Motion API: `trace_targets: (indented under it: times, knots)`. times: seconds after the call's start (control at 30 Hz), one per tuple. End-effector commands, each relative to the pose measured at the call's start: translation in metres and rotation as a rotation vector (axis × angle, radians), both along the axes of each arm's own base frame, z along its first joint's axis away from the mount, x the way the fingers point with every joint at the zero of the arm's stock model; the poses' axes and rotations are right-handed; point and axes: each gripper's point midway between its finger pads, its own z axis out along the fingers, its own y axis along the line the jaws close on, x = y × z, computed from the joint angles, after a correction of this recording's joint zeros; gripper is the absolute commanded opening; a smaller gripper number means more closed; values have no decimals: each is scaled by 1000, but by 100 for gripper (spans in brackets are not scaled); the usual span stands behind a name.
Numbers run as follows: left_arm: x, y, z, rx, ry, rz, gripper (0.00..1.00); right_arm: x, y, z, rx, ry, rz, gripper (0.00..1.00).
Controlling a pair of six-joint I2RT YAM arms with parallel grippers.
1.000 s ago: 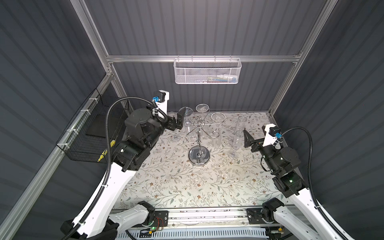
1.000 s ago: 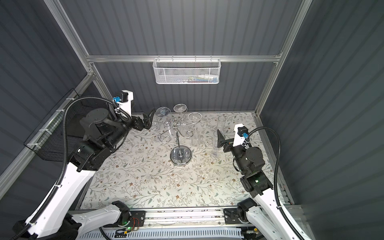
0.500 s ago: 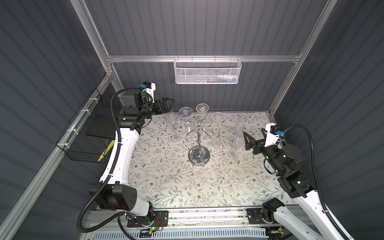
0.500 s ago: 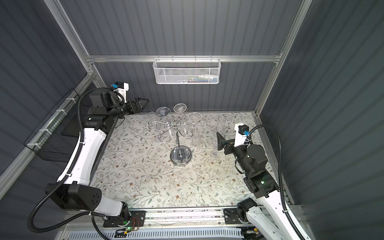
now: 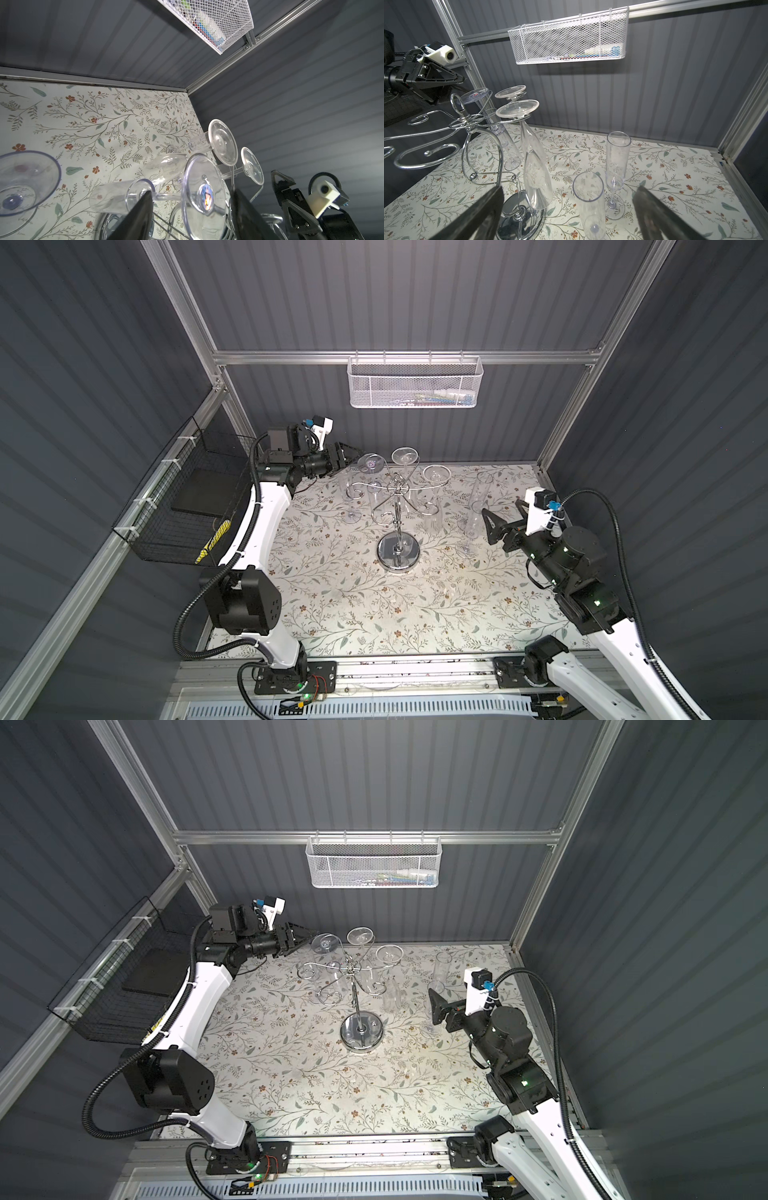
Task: Take the wine glass off the wine glass rack
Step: 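Open the right gripper and withdraw it while the left gripper moves toward the rack, then close the left gripper on the stem of a flute hanging on the rack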
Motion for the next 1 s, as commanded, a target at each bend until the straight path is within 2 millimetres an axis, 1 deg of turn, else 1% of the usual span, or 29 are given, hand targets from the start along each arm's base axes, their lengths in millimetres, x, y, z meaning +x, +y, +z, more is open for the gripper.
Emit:
trace_targets:
  times: [0.0, 0.17, 0.33, 0.43, 0.57, 0.77, 0.97]
  knots:
    - [-9, -5, 1, -41, 27, -67, 58, -3, 3, 10, 17, -9, 26, 99]
    - [-12, -8, -8, -52, 59, -90, 51, -1, 7, 9, 19, -5, 44, 99]
    - [-14, -8, -19, -38, 87, -94, 51, 2, 9, 4, 14, 8, 47, 99]
    - [-14, -8, -24, -29, 96, -93, 49, 2, 10, 3, 15, 6, 49, 99]
    - [-13, -10, -26, -35, 105, -101, 41, 2, 10, 3, 9, 6, 50, 99]
    - [-14, -16, -28, -44, 112, -120, 32, 2, 10, 2, 10, 9, 53, 99]
    - [-14, -21, -23, -77, 113, -135, 21, 2, 11, 2, 8, 8, 57, 99]
